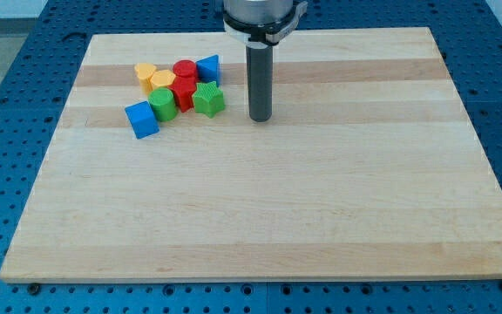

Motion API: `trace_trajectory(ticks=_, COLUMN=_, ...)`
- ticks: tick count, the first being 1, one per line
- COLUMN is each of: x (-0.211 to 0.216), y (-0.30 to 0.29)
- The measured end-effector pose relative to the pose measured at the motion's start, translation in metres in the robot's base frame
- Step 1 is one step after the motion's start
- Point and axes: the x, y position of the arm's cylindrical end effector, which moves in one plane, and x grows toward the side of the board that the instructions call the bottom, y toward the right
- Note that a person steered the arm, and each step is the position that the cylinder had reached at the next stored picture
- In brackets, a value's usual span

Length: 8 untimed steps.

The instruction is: Push the group of blocks a bit up

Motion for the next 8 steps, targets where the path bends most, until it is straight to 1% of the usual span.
trace_trajectory(ticks=1, x=0.023, y=-0.008)
trace_trajectory(ticks=2, x=0.062, y=-0.05)
trace_trajectory(ticks=3, x=0.073, y=-0.111)
trace_trajectory(ticks=5, x=0.065, y=-0.223)
trace_trajectory(ticks=6, x=0.04, y=-0.226)
trace_trajectory(ticks=7, x=0.025, y=-0.222)
trace_trajectory(ticks=8, x=0.025, y=-0.177)
